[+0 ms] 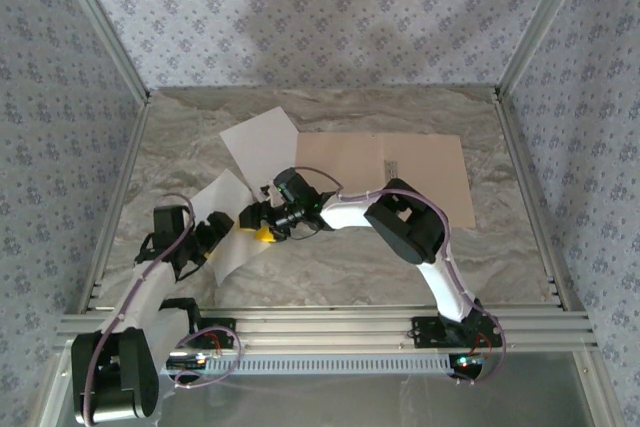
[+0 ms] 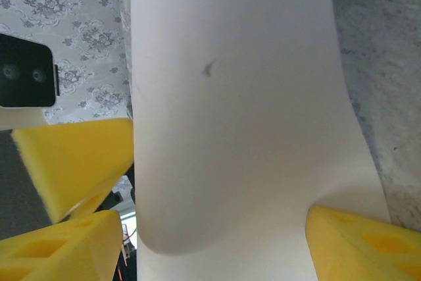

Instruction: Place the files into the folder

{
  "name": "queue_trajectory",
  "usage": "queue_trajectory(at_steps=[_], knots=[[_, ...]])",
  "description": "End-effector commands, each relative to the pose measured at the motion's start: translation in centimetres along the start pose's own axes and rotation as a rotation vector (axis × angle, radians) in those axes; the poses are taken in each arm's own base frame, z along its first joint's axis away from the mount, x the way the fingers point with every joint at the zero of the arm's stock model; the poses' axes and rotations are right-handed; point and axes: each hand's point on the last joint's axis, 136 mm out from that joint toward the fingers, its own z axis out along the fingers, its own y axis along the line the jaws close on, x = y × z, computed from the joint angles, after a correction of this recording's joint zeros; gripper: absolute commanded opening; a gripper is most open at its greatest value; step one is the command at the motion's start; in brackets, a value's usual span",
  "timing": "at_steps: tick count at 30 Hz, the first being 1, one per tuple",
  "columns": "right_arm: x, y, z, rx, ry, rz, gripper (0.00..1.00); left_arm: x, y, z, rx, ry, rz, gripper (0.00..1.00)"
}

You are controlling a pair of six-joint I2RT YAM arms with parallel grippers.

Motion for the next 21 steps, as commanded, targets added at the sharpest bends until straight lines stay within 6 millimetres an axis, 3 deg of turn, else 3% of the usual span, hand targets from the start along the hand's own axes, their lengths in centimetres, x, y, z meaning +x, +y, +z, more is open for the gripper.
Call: queue_trajectory(at_steps=[1,12,21], knots=[[0.19,0.03,0.94,-0.013,0.014,0.008,0.77,0.14,-0.46,0.05,0.037,0.004,-0.010,0.86],[0.18,0.07,1.22,-0.012,0.010,0.010,0.81,0.27,-0.80,0.11,0.063,0.009,-0.022,0.84],[0.38,-0.38,1.59,0.001,0.017,0.020,0.72,0.37,-0.99,0.00,0.076,0.009,-0.026,0.83]])
